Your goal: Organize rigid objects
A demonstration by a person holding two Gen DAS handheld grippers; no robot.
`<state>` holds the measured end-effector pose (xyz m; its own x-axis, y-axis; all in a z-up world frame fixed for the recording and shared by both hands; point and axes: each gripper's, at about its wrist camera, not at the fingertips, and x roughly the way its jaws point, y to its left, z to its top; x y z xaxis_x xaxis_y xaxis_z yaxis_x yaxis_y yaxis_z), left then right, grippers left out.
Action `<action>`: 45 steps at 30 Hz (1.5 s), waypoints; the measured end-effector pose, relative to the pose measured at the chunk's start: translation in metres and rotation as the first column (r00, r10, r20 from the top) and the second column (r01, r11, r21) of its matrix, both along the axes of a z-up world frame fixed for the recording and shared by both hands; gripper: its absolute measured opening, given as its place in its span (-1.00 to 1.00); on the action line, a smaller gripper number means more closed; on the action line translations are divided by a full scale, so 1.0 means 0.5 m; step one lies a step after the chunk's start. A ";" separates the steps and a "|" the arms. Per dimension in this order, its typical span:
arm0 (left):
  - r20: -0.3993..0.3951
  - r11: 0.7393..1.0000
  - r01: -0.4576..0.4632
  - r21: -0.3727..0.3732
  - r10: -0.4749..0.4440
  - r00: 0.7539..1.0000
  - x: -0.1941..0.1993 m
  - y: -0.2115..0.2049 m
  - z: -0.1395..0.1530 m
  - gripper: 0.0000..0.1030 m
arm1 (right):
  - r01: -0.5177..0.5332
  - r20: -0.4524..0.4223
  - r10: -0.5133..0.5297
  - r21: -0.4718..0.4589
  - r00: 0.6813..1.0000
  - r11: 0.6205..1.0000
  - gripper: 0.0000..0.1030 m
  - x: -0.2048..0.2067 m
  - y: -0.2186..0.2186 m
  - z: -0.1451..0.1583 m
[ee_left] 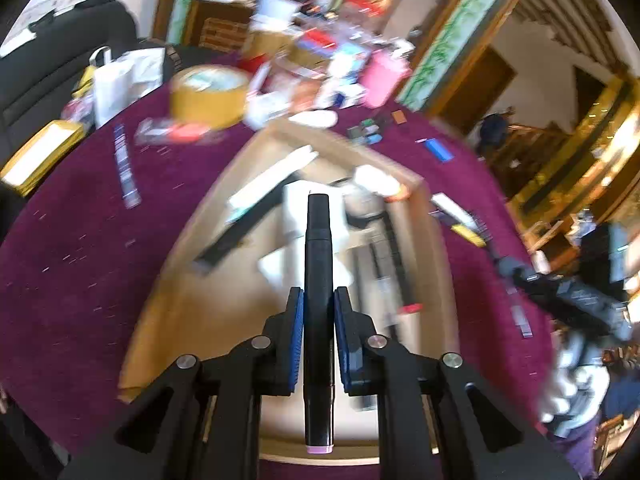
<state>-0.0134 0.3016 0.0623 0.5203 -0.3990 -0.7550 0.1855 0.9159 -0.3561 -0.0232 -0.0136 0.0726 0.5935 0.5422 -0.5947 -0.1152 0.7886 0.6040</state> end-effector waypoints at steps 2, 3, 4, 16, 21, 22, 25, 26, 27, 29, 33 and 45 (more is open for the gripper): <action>-0.029 1.000 -0.023 0.020 0.023 0.999 0.005 0.020 -0.023 -0.72 | -0.036 -0.015 0.036 0.014 0.999 0.999 -0.79 0.013 0.049 -0.002; -0.040 0.999 -0.030 0.025 0.031 0.999 0.008 0.024 -0.031 -0.72 | -0.052 -0.029 0.053 0.023 0.998 0.998 -0.79 0.020 0.076 -0.007; -0.049 0.999 -0.039 0.029 0.040 0.998 0.011 0.028 -0.038 -0.71 | -0.063 -0.040 0.064 0.031 0.997 0.998 -0.79 0.024 0.092 -0.012; 0.009 0.997 -0.037 0.073 0.037 0.999 -0.001 0.035 -0.035 -0.08 | -0.041 -0.156 0.038 -0.018 0.987 0.999 -0.76 0.056 0.227 -0.066; 0.047 0.998 -0.059 0.021 0.058 0.997 -0.017 0.054 -0.008 0.22 | -0.013 -0.168 0.006 -0.045 0.986 0.999 -0.74 0.056 0.233 -0.063; 0.050 0.998 -0.062 0.019 0.061 0.997 -0.017 0.054 -0.006 0.23 | -0.013 -0.168 0.004 -0.049 0.986 0.999 -0.74 0.054 0.236 -0.062; 0.056 0.998 -0.069 0.009 0.068 0.996 -0.020 0.055 0.000 0.29 | -0.057 -0.147 0.046 -0.074 0.988 0.996 -0.74 0.051 0.258 -0.054; 0.056 0.998 -0.069 0.008 0.068 0.996 -0.021 0.055 0.000 0.34 | -0.081 -0.143 0.069 -0.080 0.987 0.993 -0.74 0.052 0.269 -0.054; 0.057 0.998 -0.068 0.008 0.067 0.996 -0.021 0.055 0.001 0.35 | -0.101 -0.142 0.088 -0.087 0.986 0.991 -0.74 0.053 0.279 -0.054; 0.063 0.998 -0.068 0.009 0.068 0.996 -0.024 0.052 0.006 0.36 | -0.107 -0.122 0.094 -0.104 0.988 0.989 -0.74 0.051 0.286 -0.049; 0.107 0.996 -0.080 0.032 0.077 0.991 -0.036 0.047 0.022 0.49 | -0.029 -0.019 0.025 -0.232 0.999 0.972 -0.61 0.038 0.264 -0.017; 0.523 0.896 -0.377 0.234 0.211 0.826 -0.139 -0.025 0.124 1.00 | 0.151 0.152 -0.109 -0.301 0.982 0.942 0.11 -0.034 0.188 0.008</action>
<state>-0.0827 0.2889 0.1244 0.8967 0.0470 -0.4401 -0.0430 0.9989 0.0190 -0.0402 0.0803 0.0767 0.7305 0.2562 -0.6330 -0.0604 0.9476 0.3138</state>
